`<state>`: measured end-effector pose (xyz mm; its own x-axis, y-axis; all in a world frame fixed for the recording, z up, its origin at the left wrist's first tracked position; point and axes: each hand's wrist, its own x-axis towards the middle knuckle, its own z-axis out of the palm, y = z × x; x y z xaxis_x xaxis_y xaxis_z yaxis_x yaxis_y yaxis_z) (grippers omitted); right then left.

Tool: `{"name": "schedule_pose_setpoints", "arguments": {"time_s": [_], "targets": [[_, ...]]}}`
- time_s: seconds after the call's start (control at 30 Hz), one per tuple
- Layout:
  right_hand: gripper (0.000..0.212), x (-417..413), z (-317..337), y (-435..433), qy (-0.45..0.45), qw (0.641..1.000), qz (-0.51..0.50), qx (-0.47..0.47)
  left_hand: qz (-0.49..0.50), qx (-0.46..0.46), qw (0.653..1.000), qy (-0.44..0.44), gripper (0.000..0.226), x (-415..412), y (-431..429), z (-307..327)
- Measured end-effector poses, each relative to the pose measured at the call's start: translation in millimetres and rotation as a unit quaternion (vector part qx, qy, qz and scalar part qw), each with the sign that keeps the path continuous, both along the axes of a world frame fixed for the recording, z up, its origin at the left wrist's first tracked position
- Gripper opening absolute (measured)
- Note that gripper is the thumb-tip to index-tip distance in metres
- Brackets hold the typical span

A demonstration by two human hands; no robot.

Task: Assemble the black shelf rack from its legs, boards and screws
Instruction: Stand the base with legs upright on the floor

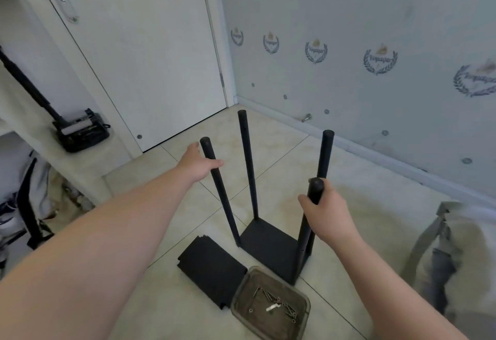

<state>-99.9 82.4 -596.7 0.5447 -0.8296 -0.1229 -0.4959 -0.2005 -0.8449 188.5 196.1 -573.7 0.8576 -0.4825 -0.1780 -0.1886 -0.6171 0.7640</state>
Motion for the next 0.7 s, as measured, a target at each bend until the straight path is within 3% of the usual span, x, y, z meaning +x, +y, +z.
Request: {"name": "schedule_pose_setpoints", "arguments": {"time_s": [0.13, 0.33, 0.7], "targets": [[0.023, 1.6, -7.2, -3.9, 0.005, 1.000, 0.000, -0.006, 0.002, -0.025, 0.999, -0.024, 0.045, 8.2, -16.9, -9.1], [0.015, -3.4, -10.3, -5.6, 0.009, 1.000, 0.006, -0.021, -0.031, -0.059, 0.998, -0.011, 0.012, -1.1, -21.7, -13.3], [0.017, -25.0, 31.9, 26.3, -0.082, 0.994, 0.043, -0.058, -0.034, -0.093, 0.992, -0.082, 0.013, -38.1, 46.3, 58.9]]}}
